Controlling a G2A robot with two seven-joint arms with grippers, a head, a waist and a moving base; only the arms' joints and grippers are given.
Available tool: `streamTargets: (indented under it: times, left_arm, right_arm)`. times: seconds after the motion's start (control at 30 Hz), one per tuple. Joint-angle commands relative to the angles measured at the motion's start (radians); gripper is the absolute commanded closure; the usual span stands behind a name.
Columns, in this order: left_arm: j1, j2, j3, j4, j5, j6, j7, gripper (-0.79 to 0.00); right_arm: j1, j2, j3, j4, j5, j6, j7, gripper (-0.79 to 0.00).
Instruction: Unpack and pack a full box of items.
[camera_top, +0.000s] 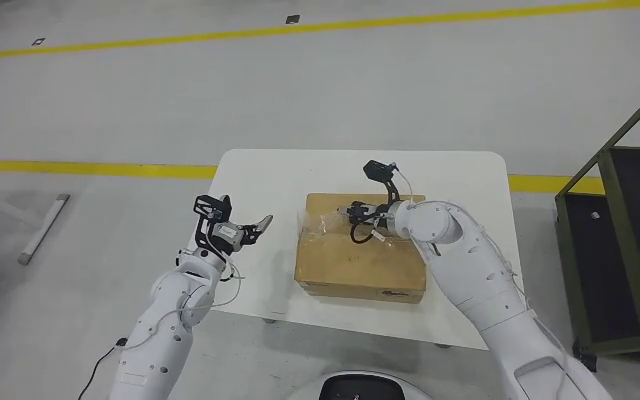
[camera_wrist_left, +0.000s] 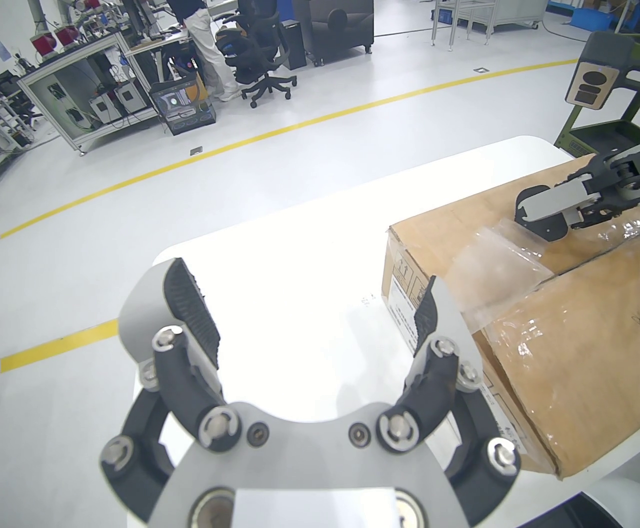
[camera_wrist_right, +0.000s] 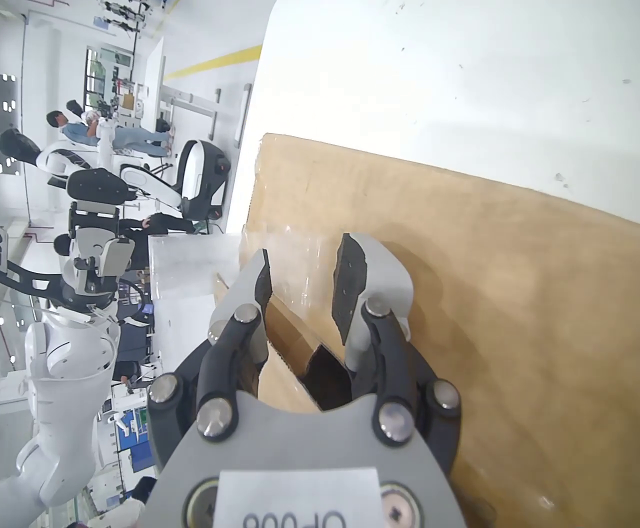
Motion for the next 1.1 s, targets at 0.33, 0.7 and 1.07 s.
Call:
streamTargets:
  times: [0.33,0.7,1.07]
  left_arm:
    - [-0.011,0.000,-0.002,0.014,0.000,0.000,0.007,-0.785]
    - [-0.015,0.000,-0.002,0.024,-0.003,-0.003,0.013,-0.785]
    - [-0.016,0.001,-0.002,0.028,-0.002,-0.007,0.016,-0.785]
  right_arm:
    - [0.024,-0.015,-0.067,0.022,-0.088,0.019,-0.021,-0.308]
    - [0.031,-0.023,-0.079,0.029,-0.099,0.021,-0.028,0.000]
    - [-0.043,0.008,0.023,-0.107,-0.076,-0.014,-0.011,0.000]
